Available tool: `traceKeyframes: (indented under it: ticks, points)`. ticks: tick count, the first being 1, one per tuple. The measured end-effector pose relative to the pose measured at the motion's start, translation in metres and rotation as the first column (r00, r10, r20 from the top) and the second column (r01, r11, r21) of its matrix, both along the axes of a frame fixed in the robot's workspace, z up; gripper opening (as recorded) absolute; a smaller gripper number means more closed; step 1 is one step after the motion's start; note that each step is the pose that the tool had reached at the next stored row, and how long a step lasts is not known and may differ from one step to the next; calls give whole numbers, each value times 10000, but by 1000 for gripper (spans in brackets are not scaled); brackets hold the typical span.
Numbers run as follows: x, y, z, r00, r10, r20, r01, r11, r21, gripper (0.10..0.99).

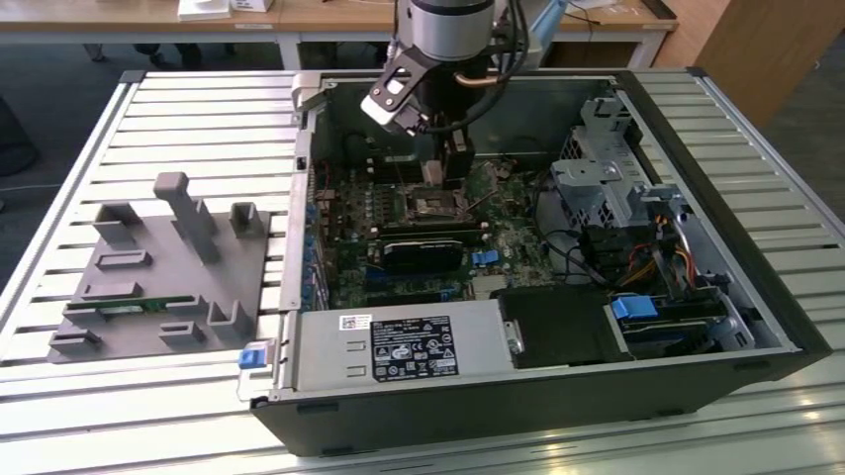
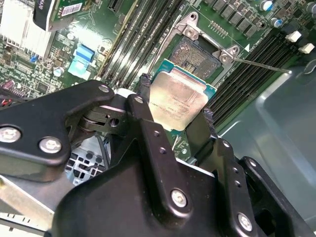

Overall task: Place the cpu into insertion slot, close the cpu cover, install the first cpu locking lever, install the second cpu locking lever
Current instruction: 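Place the cpu into insertion slot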

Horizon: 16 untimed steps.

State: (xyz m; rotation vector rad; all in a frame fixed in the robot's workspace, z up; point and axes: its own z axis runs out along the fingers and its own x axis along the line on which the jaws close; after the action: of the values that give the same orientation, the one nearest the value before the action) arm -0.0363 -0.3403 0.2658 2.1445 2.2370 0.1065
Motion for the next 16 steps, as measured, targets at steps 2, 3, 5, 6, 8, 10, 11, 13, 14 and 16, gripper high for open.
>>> traceKeyframes:
  ticks: [2, 3, 5, 6, 8, 10, 11, 13, 14, 16]
  points:
    - [0, 0, -13, 10000, -2, 0, 2, 10000, 0, 537]
    - [0, 0, -20, 10000, -1, 0, 1, 10000, 0, 537]
    - [-1, 0, -36, 10000, -1, -1, 1, 10000, -1, 537]
    - [-1, 0, -43, 10000, -1, -1, 1, 10000, -1, 537]
    - [0, 0, -55, 10000, -1, 0, 1, 10000, -1, 537]
    - [-1, 0, -64, 10000, -2, -1, 2, 10000, -1, 537]
    - [-1, 0, -68, 10000, -2, -1, 2, 10000, -2, 537]
    - [-1, 0, -75, 10000, -2, 0, 2, 10000, 0, 537]
    - [0, 0, -78, 10000, -1, 0, 1, 10000, -1, 537]
    - [0, 0, -86, 10000, -2, 0, 2, 10000, -1, 537]
